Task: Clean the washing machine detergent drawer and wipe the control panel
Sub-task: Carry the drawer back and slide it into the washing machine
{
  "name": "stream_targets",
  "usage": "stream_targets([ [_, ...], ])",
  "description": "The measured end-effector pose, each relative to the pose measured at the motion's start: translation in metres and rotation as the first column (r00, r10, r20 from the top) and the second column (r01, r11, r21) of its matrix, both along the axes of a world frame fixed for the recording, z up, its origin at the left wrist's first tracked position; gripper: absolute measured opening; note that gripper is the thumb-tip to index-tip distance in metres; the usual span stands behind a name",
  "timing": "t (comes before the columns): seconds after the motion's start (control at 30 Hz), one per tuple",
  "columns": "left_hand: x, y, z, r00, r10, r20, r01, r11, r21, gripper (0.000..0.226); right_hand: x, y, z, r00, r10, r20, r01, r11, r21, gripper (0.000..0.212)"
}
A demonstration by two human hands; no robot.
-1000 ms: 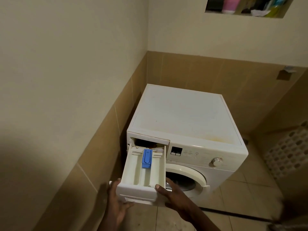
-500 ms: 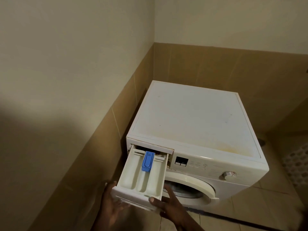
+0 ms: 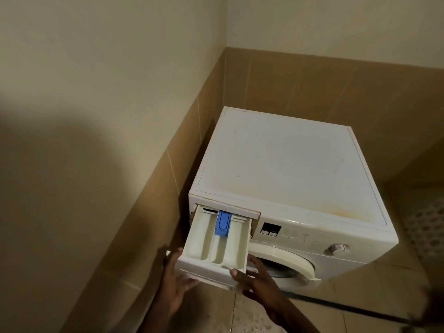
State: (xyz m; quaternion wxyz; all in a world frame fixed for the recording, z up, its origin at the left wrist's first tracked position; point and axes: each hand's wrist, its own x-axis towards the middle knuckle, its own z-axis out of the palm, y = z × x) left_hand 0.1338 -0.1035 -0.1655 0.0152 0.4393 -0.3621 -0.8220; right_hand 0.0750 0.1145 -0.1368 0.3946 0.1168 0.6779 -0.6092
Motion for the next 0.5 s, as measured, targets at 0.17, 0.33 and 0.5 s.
stream_targets([
  [0.17,-0.017,-0.006,0.001,0.999,-0.006,-0.044,0.006,1.0,0.013,0.077,-0.011,-0.006,0.002,0.998,0.0,-0.056,0.0,1.0,0.0,0.087],
  [0.33,-0.02,-0.003,-0.008,0.999,-0.001,-0.042,0.002,0.999,0.047,0.088,-0.012,-0.004,-0.002,0.992,0.039,-0.117,-0.03,0.997,0.075,0.095],
  [0.5,-0.023,0.006,-0.006,0.998,0.063,0.003,-0.063,0.996,0.056,0.096,-0.012,-0.002,-0.003,0.978,0.056,-0.199,-0.03,0.99,0.135,0.099],
])
